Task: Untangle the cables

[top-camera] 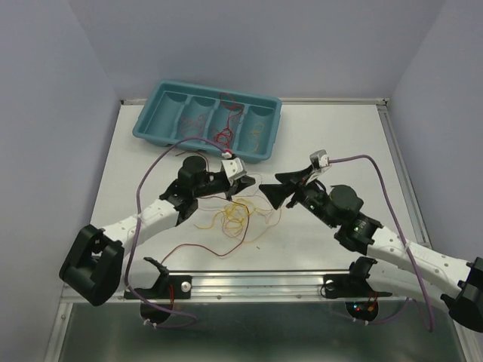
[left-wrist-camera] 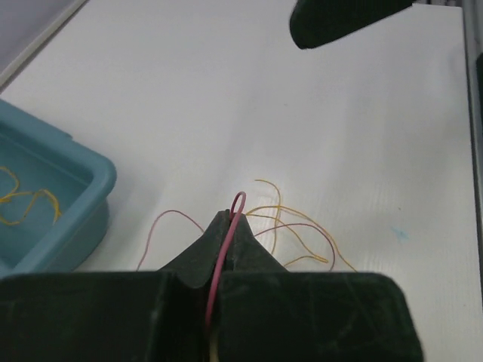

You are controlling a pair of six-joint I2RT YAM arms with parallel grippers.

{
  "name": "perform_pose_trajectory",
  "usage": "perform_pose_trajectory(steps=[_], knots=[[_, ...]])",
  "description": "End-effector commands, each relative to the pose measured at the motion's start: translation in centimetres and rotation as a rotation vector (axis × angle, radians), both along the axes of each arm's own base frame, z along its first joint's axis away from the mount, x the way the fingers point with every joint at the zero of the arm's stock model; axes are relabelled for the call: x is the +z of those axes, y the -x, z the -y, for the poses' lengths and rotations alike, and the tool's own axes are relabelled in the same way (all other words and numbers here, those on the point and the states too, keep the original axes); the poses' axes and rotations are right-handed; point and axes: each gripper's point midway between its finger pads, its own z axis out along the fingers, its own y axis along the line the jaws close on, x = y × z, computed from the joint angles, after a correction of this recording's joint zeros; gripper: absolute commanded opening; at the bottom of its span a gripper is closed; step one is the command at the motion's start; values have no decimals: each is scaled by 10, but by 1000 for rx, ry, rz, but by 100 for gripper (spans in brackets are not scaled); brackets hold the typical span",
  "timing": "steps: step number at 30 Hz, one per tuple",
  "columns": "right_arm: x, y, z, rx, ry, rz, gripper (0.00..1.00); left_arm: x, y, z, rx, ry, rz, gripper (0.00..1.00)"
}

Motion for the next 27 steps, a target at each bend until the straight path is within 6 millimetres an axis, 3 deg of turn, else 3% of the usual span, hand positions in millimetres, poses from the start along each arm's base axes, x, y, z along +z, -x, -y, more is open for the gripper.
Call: perform_pose_trajectory(steps=[1,4,7,8,9,10,13,14,16,17,19,20,21,22,24,25,27], knots=[[10,-11,25,-140,-79,21,88,74,-42,-30,280,99,119,0],[10,-13,36,-189,-97,22,89,100,-69,-58,447,117,160,0],[11,-13,41,-208,-109,27,89,110,-97,-85,530,119,137,0],[12,-12,43,-211,-113,29,89,134,-107,-91,543,144,162,0],[13,-12,44,-214,-116,31,89,135,-120,-108,587,129,144,0],[13,-12,44,-216,-118,31,89,152,-136,-113,614,138,160,0],[13,-13,46,-224,-117,34,89,162,-171,-142,695,121,155,0],[12,-13,46,-224,-117,32,89,187,-177,-148,706,145,193,0],[13,-13,45,-221,-116,33,89,192,-199,-162,742,143,185,0],[13,-13,44,-216,-114,32,89,219,-204,-166,749,169,230,0],[11,-13,43,-216,-109,29,89,220,-225,-173,780,160,220,0],[11,-13,43,-218,-110,30,89,238,-231,-175,790,181,255,0],[11,-13,43,-216,-109,29,89,245,-236,-177,800,189,269,0],[10,-13,43,-216,-109,29,89,236,-250,-178,813,180,258,0],[11,-13,44,-218,-109,33,89,250,-263,-180,834,202,309,0],[10,-13,45,-220,-110,34,89,238,-278,-184,868,194,297,0],[11,-13,44,-217,-108,37,89,241,-292,-187,887,193,330,0]])
